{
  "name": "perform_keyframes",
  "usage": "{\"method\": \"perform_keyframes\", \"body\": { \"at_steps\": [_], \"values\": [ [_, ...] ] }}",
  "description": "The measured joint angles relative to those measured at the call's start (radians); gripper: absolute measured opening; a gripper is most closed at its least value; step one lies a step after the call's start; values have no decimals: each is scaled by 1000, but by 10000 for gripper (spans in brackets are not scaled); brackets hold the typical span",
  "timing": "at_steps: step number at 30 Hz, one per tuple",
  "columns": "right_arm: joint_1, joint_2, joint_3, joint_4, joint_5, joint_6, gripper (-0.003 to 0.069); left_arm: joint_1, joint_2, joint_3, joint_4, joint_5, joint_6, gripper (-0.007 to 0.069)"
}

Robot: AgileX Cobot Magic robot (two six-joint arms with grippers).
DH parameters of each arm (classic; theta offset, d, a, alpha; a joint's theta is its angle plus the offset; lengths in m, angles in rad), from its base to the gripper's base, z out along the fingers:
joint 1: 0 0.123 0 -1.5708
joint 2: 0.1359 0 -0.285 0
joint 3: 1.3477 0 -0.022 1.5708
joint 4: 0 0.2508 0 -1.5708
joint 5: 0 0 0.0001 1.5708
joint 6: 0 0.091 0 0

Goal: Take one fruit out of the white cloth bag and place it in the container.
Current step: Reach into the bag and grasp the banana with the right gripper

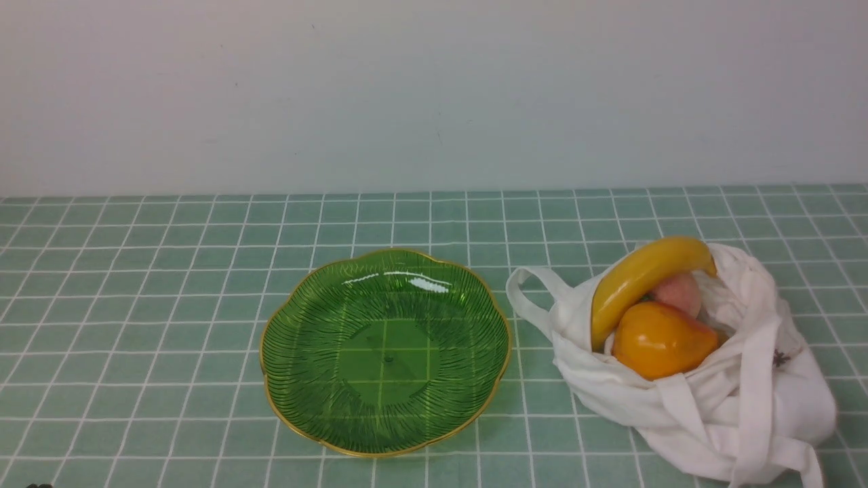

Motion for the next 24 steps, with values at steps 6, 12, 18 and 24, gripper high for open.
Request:
{"method": "perform_keyframes", "body": {
  "at_steps": [6,12,18,24],
  "values": [
    [0,0,0,0,0,0,-12,0,0,0,0,0,0,-8],
    [0,0,0,0,0,0,-12,0,0,0,0,0,0,-8],
    [0,0,10,187,-116,52,-12,0,0,0,0,0,0,-8],
    [0,0,10,472,-277,152,-12,0,0,0,-1,0,0,-8]
  ]
}}
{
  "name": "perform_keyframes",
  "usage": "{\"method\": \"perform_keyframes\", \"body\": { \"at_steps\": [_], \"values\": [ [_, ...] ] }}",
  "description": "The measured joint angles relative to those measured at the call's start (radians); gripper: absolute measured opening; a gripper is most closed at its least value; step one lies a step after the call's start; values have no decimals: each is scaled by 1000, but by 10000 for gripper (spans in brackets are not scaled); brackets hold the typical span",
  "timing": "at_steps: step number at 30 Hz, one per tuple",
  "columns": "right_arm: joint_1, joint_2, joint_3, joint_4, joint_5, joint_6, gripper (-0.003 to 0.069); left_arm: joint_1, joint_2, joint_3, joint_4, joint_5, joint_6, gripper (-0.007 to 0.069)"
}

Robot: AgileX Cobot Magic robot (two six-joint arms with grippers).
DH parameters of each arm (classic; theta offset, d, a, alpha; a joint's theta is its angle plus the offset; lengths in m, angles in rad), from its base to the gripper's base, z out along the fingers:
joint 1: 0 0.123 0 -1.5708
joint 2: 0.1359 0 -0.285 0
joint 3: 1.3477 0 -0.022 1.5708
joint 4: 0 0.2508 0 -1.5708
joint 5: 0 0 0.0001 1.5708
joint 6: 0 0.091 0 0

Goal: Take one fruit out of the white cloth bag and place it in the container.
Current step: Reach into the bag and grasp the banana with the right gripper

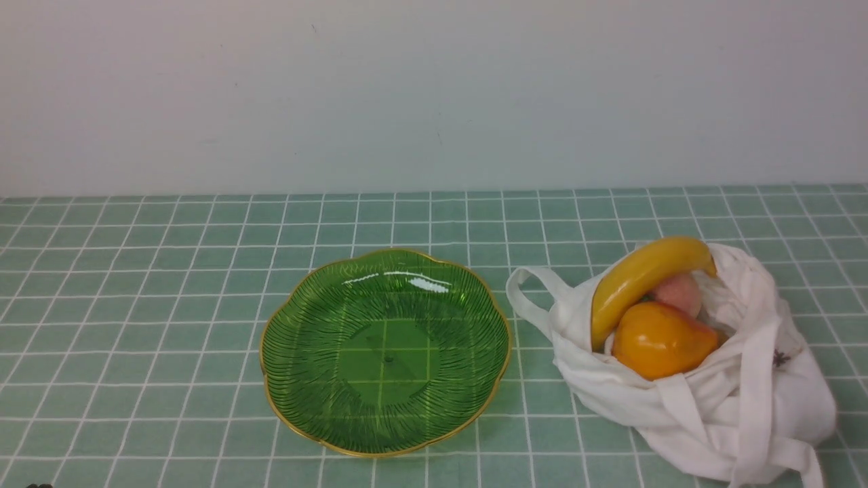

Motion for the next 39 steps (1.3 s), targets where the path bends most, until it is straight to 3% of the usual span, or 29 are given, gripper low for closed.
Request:
{"method": "perform_keyframes", "body": {
  "at_steps": [5,18,25,30,33,39],
  "values": [
    [0,0,0,112,-61,7,-13,0,0,0,0,0,0,-8],
    [0,0,-83,131,-104,1,-13,0,0,0,0,0,0,-8],
    [15,194,-416,-13,95,-144,-13,0,0,0,0,0,0,-8],
    [15,561,-654,-48,463,-227,-13,0,0,0,0,0,0,-8],
    [15,744,-736,-49,597,-232,-13,0,0,0,0,0,0,-8],
    [15,1050,-870,-40,663,-237,21,0,0,0,0,0,0,-8]
  ]
}}
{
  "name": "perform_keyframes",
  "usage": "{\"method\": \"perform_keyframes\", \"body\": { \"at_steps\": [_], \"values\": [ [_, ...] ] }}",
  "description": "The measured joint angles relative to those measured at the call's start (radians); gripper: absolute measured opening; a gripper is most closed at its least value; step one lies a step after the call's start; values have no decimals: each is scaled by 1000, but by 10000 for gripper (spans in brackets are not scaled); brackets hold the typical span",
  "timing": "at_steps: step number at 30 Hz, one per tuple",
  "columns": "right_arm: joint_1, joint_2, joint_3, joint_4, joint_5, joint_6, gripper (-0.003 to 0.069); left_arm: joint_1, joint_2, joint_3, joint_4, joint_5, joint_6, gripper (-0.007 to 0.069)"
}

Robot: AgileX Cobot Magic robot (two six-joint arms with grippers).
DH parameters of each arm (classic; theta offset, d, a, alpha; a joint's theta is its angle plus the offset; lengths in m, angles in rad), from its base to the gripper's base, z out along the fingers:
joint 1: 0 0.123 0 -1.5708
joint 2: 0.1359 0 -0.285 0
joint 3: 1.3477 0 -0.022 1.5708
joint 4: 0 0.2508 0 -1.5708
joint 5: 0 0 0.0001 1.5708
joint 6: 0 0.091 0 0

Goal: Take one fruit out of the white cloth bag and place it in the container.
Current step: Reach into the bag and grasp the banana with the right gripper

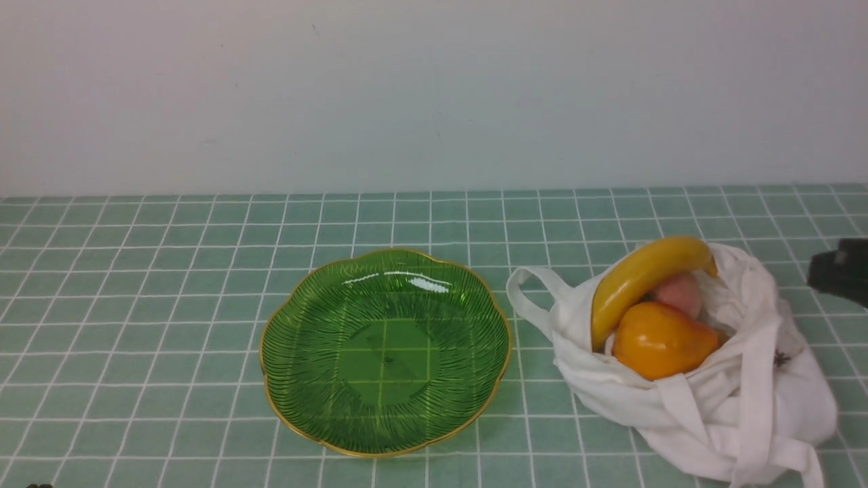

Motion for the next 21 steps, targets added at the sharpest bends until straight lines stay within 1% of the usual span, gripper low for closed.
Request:
{"method": "perform_keyframes", "body": {
  "at_steps": [2,4,5,6,7,8,10,11,12,13,16,19,21],
  "values": [
    [0,72,-31,11,0,-12,47,0,0,0,0,0,0,-8],
    [0,152,-63,32,-2,-40,100,0,0,0,0,0,0,-8],
    [0,181,-74,42,-5,-52,133,0,0,0,0,0,0,-8],
    [0,222,-89,58,-14,-68,181,0,0,0,0,0,0,-8],
    [0,222,-89,58,-14,-68,181,0,0,0,0,0,0,-8],
    [1,281,-100,91,-43,-86,263,0,0,0,0,0,0,-8],
    [2,325,-103,123,-72,-94,344,0,0,0,0,0,0,-8],
    [2,356,-104,147,-94,-100,417,0,0,0,0,0,0,-8],
    [2,371,-104,160,-104,-103,448,0,0,0,0,0,0,-8],
    [2,397,-106,186,-117,-113,497,0,0,0,0,0,0,-8],
    [3,475,-125,273,-139,-172,612,0,0,0,0,0,0,-8],
    [4,533,-147,341,-144,-234,662,0,0,0,0,0,0,-8],
    [4,574,-165,387,-145,-267,672,0,0,0,0,0,0,-8]
  ]
}}
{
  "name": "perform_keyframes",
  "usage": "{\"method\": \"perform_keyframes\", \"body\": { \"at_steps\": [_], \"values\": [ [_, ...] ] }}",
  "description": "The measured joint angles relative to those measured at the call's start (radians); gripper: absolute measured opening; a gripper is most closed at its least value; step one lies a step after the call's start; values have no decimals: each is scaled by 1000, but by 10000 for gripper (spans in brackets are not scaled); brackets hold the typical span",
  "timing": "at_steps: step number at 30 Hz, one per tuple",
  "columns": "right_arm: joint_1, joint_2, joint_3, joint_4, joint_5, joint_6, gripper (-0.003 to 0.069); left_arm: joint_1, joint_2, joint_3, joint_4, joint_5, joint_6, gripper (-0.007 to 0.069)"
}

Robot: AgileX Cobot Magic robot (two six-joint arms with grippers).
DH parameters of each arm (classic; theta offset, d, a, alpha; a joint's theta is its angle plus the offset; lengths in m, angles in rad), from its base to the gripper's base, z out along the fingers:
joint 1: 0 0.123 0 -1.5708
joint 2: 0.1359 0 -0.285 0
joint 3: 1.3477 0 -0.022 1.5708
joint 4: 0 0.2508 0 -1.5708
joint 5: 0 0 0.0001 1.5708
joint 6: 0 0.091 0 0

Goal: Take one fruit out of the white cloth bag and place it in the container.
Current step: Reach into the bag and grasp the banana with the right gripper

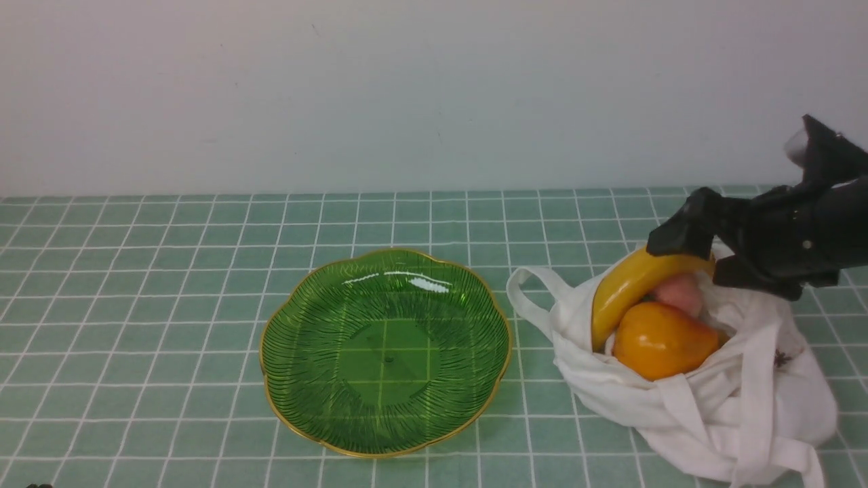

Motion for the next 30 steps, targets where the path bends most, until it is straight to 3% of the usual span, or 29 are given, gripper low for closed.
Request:
{"method": "perform_keyframes", "body": {
  "at_steps": [15,24,30],
  "values": [
    [0,127,-23,174,0,-130,659,0,0,0,0,0,0,-8],
    [2,146,-23,247,-87,-185,637,0,0,0,0,0,0,-8],
    [2,165,-31,268,-99,-191,526,0,0,0,0,0,0,-8]
  ]
}}
